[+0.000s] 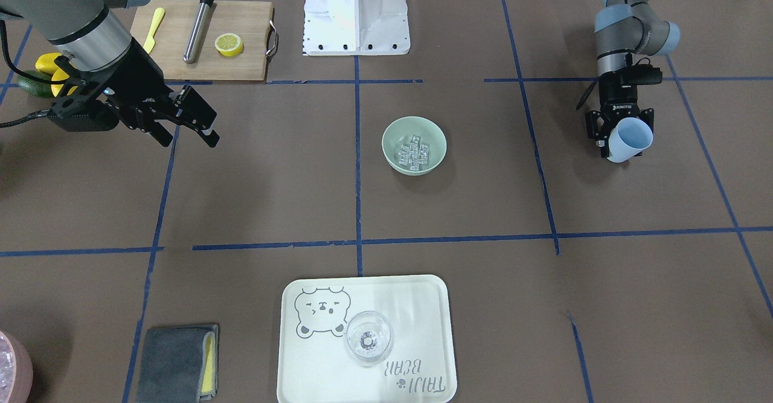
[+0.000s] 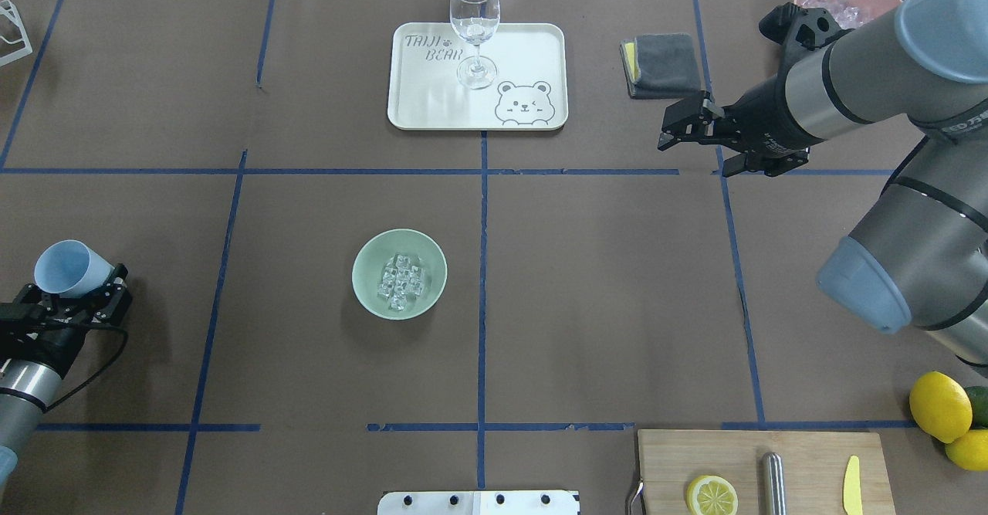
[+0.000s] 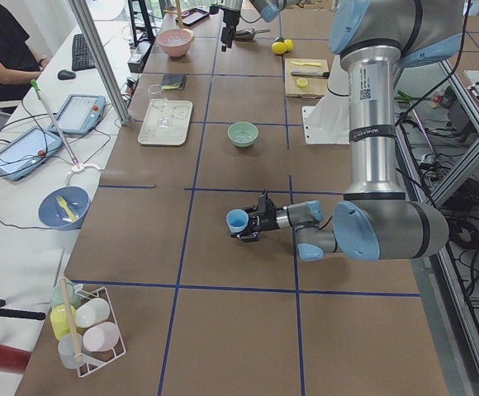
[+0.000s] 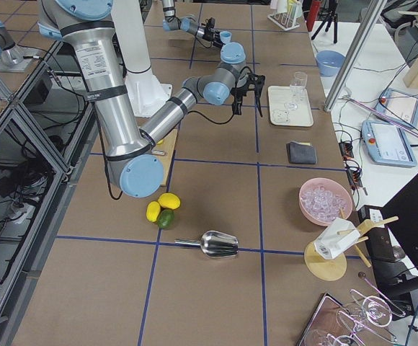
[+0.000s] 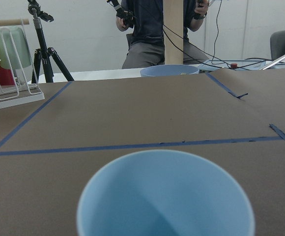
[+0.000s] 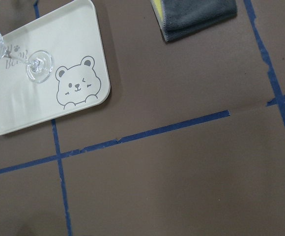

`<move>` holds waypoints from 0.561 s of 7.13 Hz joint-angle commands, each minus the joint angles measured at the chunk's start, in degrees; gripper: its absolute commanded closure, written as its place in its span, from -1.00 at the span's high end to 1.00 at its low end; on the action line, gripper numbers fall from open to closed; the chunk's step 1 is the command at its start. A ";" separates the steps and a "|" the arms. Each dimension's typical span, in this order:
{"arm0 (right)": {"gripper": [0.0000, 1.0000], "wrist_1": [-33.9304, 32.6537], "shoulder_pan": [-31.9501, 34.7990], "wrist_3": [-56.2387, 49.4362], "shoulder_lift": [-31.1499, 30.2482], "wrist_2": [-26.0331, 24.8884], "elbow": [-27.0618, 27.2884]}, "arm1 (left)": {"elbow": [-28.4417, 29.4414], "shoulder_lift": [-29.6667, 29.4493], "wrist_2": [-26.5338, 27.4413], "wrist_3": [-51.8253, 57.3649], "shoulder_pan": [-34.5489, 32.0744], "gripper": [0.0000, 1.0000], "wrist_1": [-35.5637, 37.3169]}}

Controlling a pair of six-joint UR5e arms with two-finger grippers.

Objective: Pour ice into bowl

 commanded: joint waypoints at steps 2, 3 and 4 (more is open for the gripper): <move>1.00 0.00 0.00 -0.02 0.00 0.00 -0.02 | -1.88 1.04 -3.92 7.42 -0.82 1.00 -6.47; 1.00 0.00 0.00 0.06 0.00 0.00 -0.02 | -1.98 1.66 -4.28 12.53 -0.99 1.00 -11.74; 1.00 0.00 0.00 0.07 0.00 0.00 -0.02 | -2.07 2.71 -5.76 12.84 -1.00 1.00 -12.49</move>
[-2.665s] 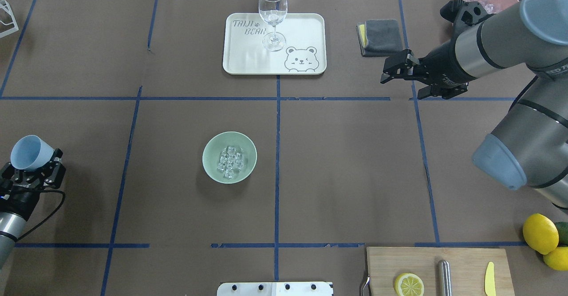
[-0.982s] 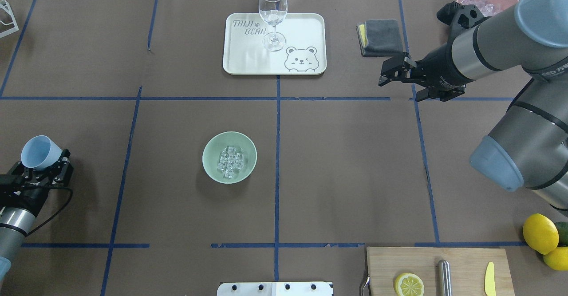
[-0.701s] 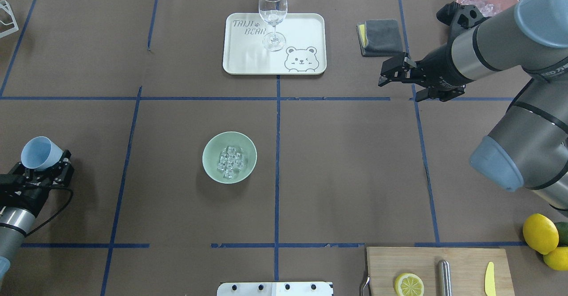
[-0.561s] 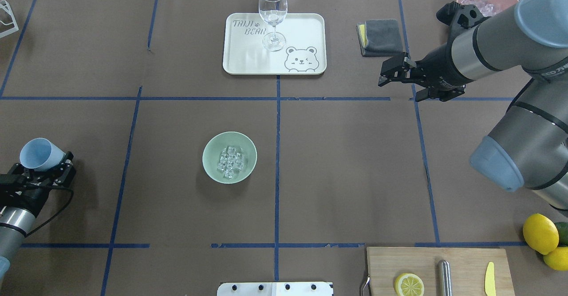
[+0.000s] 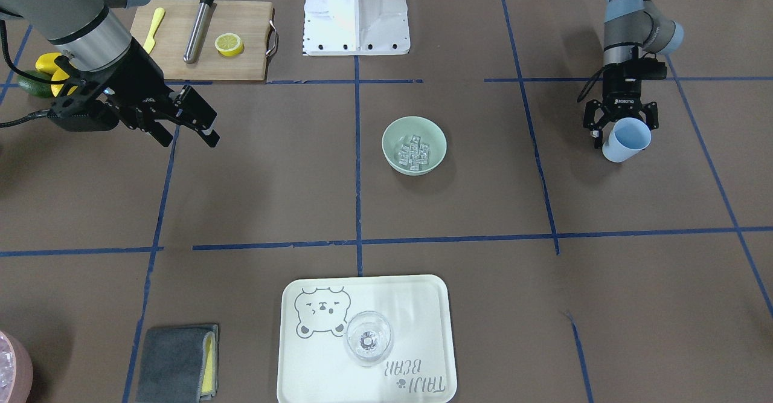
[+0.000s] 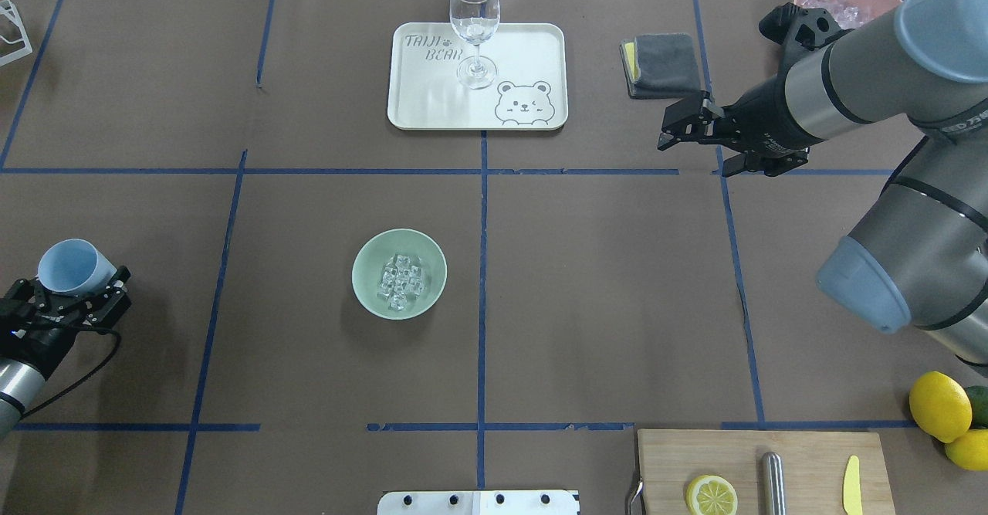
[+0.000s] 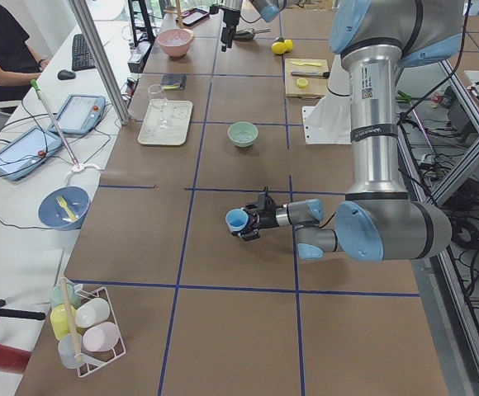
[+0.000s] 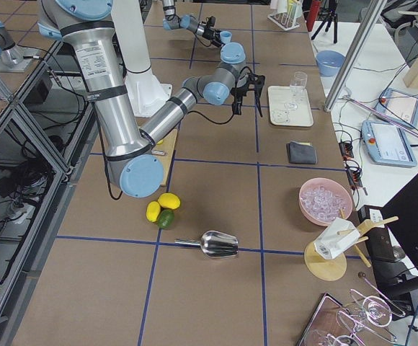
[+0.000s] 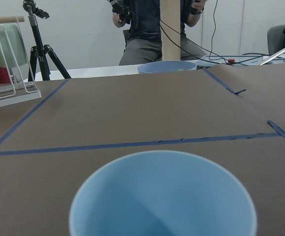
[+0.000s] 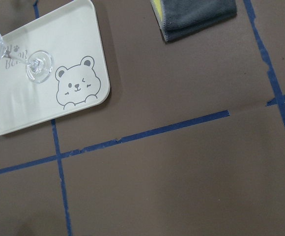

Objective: Pour ice into bowl

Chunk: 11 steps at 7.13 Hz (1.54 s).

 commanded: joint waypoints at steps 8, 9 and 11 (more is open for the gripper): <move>1.00 -0.26 0.09 0.02 0.00 0.26 0.70 | -9.25 15.44 -25.91 6.34 -0.28 1.00 -2.97; 1.00 -0.26 0.00 0.11 0.09 0.18 0.79 | -10.86 17.65 -27.34 10.47 -0.29 1.00 -2.89; 1.00 -0.26 -1.83 2.56 1.83 -0.17 0.61 | -10.53 20.47 -35.83 17.75 -3.60 1.00 -2.97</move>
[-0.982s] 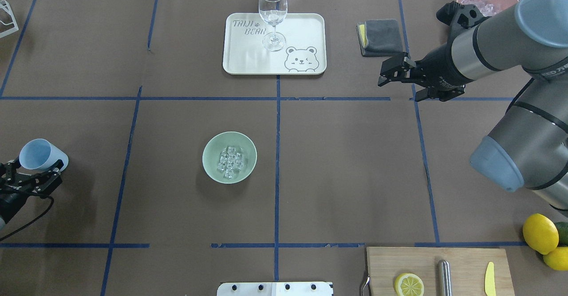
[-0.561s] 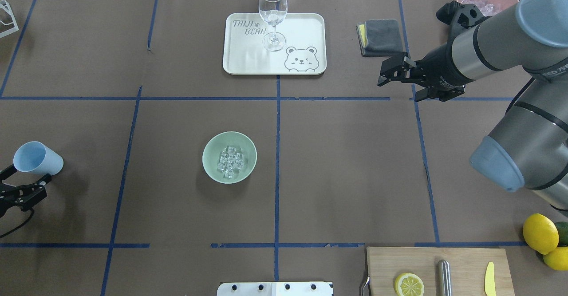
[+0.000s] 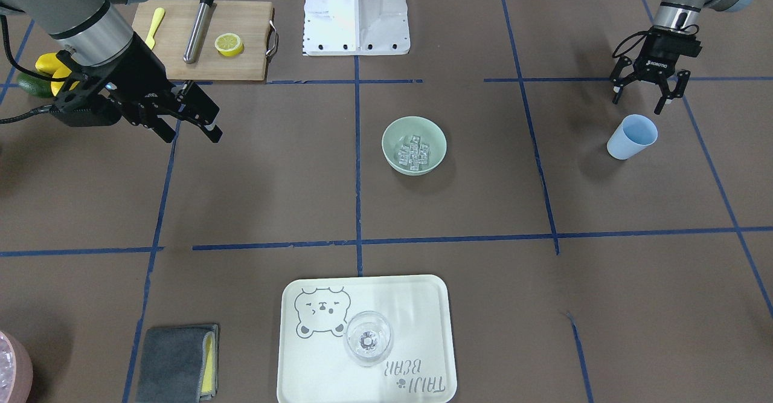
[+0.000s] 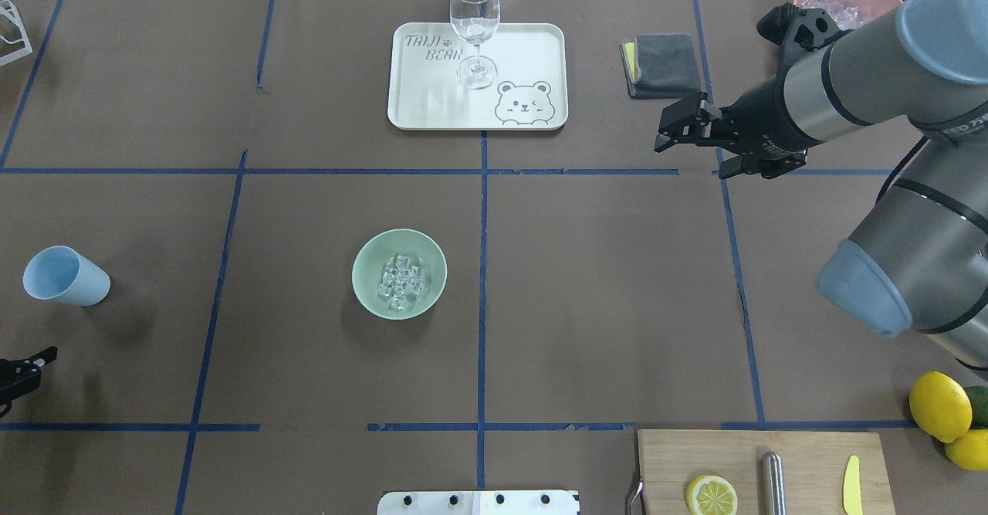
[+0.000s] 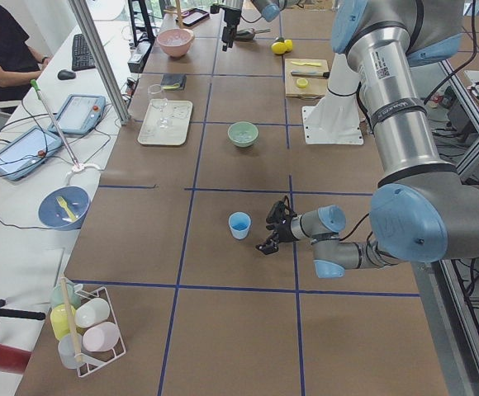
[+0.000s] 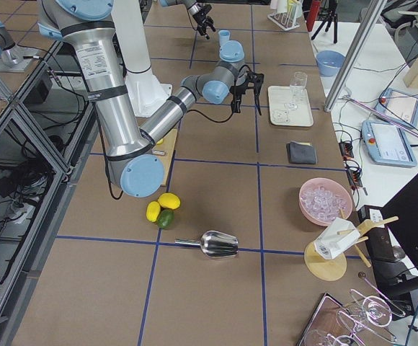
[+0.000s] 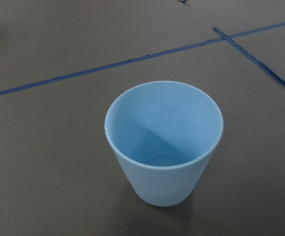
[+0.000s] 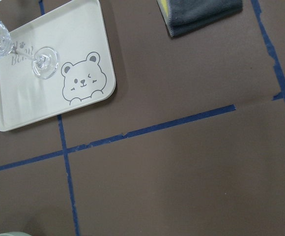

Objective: Pour ice into bowl

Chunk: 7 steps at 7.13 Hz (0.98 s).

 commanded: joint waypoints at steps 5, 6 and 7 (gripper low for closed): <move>1.00 -0.45 -18.11 15.57 10.77 -15.15 -2.73 | 6.08 -5.15 -35.36 32.66 -37.74 1.00 3.53; 1.00 -0.36 -21.89 18.21 14.18 -19.36 -6.40 | 5.92 -8.92 -43.08 33.05 -44.50 1.00 12.51; 1.00 -0.36 -25.50 20.07 19.35 -24.19 -12.36 | 5.75 -13.22 -51.25 33.23 -51.88 1.00 21.21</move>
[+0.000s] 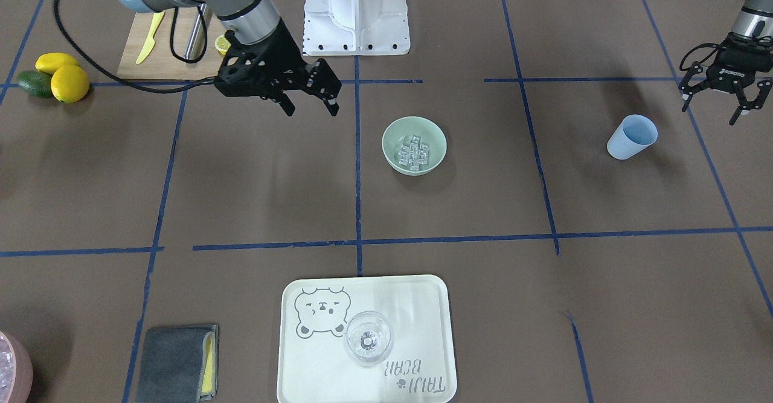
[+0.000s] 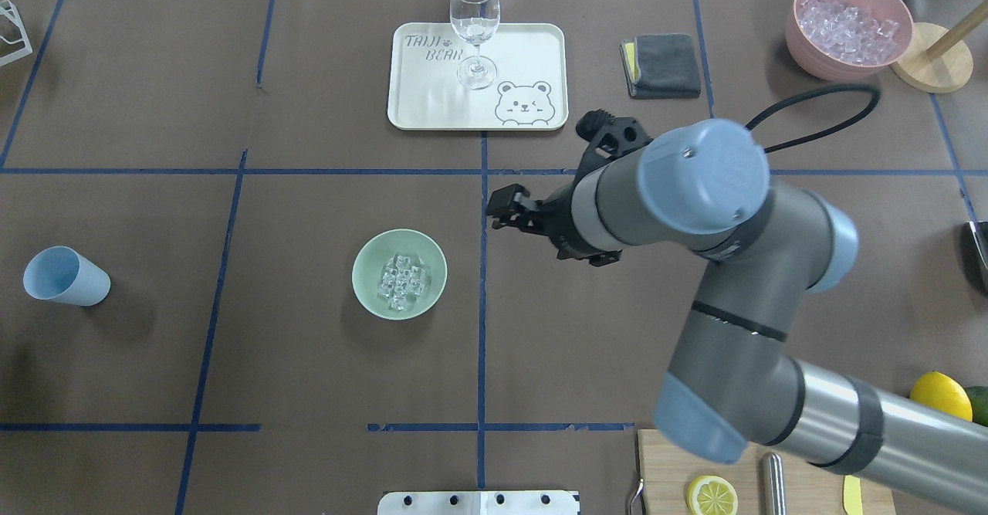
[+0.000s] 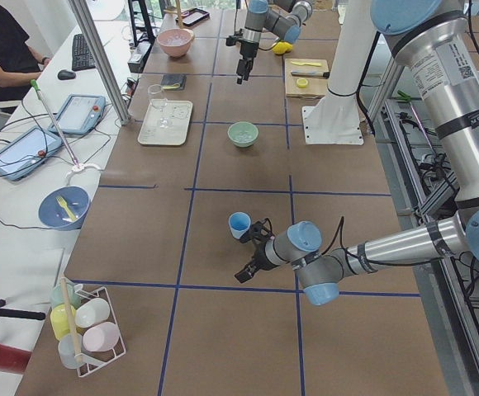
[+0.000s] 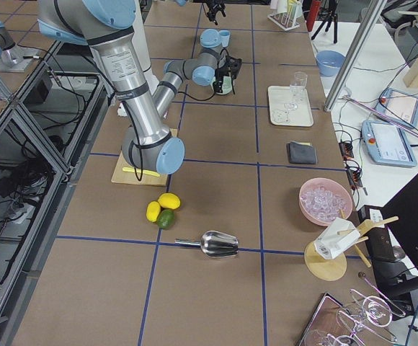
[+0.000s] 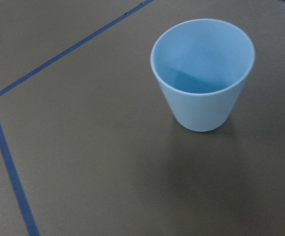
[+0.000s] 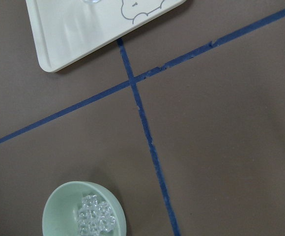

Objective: Pour ice into bowl

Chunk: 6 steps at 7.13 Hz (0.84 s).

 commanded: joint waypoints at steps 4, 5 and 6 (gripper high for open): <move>1.00 -0.33 -6.69 2.04 18.14 -8.11 -27.32 | 0.33 -6.81 -17.30 0.98 -16.15 1.00 18.13; 1.00 -3.55 -6.69 -0.76 18.15 -4.97 -27.34 | 0.24 -7.43 -16.33 0.98 -16.24 1.00 18.52; 1.00 -7.06 -6.69 -3.40 18.93 -4.76 -27.26 | 0.15 -7.43 -16.24 0.98 -16.24 1.00 18.61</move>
